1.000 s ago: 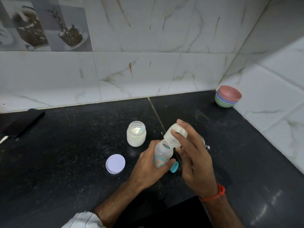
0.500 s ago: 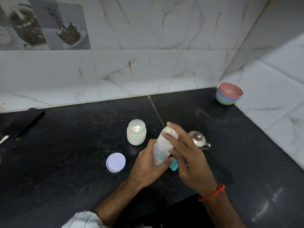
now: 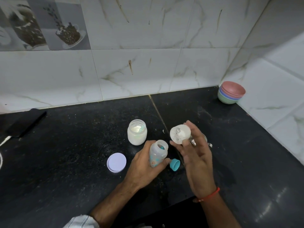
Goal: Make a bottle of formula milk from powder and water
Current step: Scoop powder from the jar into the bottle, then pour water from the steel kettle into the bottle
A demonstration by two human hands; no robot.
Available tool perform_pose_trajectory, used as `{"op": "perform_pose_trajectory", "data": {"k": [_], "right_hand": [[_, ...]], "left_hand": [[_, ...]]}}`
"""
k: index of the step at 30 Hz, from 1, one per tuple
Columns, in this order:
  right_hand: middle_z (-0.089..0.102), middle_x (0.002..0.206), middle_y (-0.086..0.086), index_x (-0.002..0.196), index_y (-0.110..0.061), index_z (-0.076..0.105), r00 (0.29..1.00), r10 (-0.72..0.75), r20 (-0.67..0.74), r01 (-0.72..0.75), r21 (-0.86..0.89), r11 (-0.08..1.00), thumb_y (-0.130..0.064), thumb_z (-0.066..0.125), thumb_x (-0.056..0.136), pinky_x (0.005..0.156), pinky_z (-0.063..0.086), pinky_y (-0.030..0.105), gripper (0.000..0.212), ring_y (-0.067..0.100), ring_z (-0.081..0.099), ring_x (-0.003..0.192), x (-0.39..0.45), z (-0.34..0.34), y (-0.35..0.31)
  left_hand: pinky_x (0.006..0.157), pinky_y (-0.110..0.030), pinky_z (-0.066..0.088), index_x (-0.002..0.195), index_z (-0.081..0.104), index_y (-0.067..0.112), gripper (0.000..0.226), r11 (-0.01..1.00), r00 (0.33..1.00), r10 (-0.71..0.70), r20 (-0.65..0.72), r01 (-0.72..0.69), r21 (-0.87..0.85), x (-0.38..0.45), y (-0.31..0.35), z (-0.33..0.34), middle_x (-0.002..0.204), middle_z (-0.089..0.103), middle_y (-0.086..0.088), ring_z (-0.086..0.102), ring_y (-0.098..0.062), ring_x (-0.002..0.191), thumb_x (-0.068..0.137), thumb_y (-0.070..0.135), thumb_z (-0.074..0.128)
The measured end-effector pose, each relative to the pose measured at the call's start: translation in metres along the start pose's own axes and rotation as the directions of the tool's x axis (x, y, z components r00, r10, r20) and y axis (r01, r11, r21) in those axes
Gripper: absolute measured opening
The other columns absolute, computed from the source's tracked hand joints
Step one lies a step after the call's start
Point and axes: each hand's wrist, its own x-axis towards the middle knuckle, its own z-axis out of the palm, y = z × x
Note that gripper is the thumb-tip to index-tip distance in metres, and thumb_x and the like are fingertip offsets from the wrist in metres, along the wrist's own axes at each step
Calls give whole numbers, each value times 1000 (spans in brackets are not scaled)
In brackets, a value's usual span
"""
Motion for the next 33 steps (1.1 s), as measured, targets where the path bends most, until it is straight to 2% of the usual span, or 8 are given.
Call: {"op": "perform_pose_trajectory", "data": {"k": [4, 8, 12, 16, 24, 28, 30, 33], "right_hand": [[68, 123, 13, 137, -19, 60, 966, 256, -26, -247, 189, 950, -1, 64, 91, 84, 60, 35, 50, 31, 65, 104, 1, -4, 26], [72, 116, 6, 122, -31, 60, 967, 254, -26, -253, -231, 939, 0, 78, 86, 76, 62, 35, 51, 25, 74, 94, -2, -1, 63], [70, 106, -11, 119, -33, 51, 981, 168, 99, -39, -747, 664, -39, 81, 84, 80, 55, 22, 46, 6, 67, 95, -1, 3, 113], [59, 120, -2, 126, -21, 59, 959, 273, 79, -65, -875, 480, -46, 79, 84, 101, 43, 34, 53, 17, 53, 111, -3, 2, 163], [34, 152, 3, 156, -18, 36, 935, 347, 76, -113, -862, 494, -50, 75, 86, 117, 32, 33, 87, 21, 35, 142, -1, -2, 158], [51, 128, -4, 145, -23, 52, 994, -20, 108, 100, -804, 586, -39, 69, 95, 88, 49, 17, 55, 4, 54, 102, -5, -11, 119], [55, 115, -2, 132, -16, 59, 967, -236, -92, 82, -766, 638, -27, 71, 95, 84, 51, 24, 41, 7, 55, 95, 3, -29, 103], [48, 126, 10, 138, -9, 50, 877, -192, -441, -156, -638, 754, -28, 72, 93, 95, 50, 28, 54, 22, 52, 111, 26, -75, 94]], "left_hand": [[82, -25, 57, 117, 49, 47, 51, 999, 993, -34, -114, 33, -13, -7, -10, -13, 108, 68, 20, 66, -4, 102, 78, 55, 81], [81, -26, 55, 112, 51, 47, 50, 996, 969, -84, -231, 88, 8, -17, -24, -32, 108, 65, 30, 66, -1, 99, 79, 42, 87], [88, -31, 59, 118, 52, 46, 55, 991, 956, -122, -267, 132, 20, -26, -35, -48, 110, 68, 24, 67, -4, 105, 79, 35, 89], [82, -24, 57, 121, 53, 37, 57, 989, 950, -136, -281, 149, 25, -33, -34, -54, 111, 68, 17, 67, 1, 103, 78, 35, 89], [83, -27, 59, 116, 52, 46, 54, 988, 951, -128, -282, 146, 44, -41, -39, -52, 109, 69, 16, 68, -2, 102, 78, 37, 89], [88, -32, 57, 113, 49, 59, 57, 992, 960, -94, -263, 113, 57, -40, -40, -44, 114, 67, 18, 66, -13, 110, 78, 38, 89], [87, -27, 55, 112, 47, 60, 57, 993, 964, -88, -253, 106, 56, -38, -36, -38, 116, 66, 18, 64, -10, 111, 78, 40, 88], [80, -10, 50, 114, 47, 49, 54, 994, 969, -95, -226, 104, 28, -33, -24, -27, 113, 64, 20, 59, 10, 109, 78, 39, 86]]}}
